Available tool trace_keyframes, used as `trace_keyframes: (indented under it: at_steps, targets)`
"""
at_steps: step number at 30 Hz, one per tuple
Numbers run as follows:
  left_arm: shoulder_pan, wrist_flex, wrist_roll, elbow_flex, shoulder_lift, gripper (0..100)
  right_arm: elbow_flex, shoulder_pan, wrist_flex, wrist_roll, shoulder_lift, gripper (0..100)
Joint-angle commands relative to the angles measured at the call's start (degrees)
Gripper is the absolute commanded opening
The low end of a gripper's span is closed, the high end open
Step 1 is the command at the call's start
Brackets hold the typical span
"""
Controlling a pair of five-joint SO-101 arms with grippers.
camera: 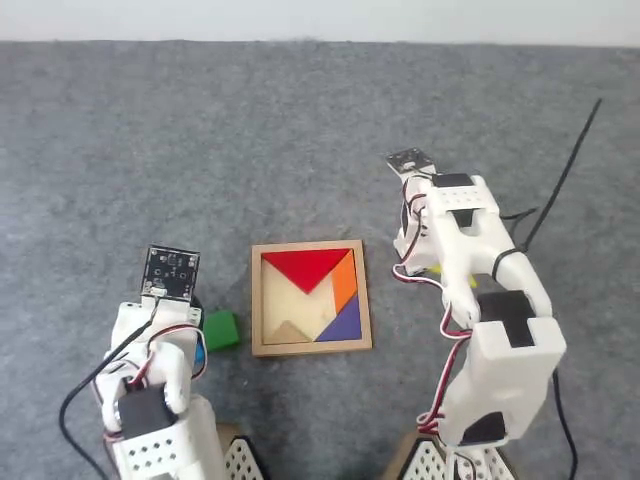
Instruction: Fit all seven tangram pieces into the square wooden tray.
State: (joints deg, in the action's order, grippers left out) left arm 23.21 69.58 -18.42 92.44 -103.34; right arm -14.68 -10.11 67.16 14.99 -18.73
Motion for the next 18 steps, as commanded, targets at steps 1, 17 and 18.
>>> trace_keyframes:
  at_steps: [1, 17, 18]
  targets:
    - [0.4, 0.4, -1.0, -0.7, -1.1, 15, 2.4, -0.4, 0.5, 0.8, 0.6, 20.5]
    - [0.4, 0.4, -1.1, -0.7, -1.1, 15, 5.1, -2.1, 3.0, -8.7, 1.2, 28.1]
    - [0.4, 0.4, -1.1, -0.7, -1.1, 15, 5.9, -2.8, 3.6, -10.4, 1.0, 31.8]
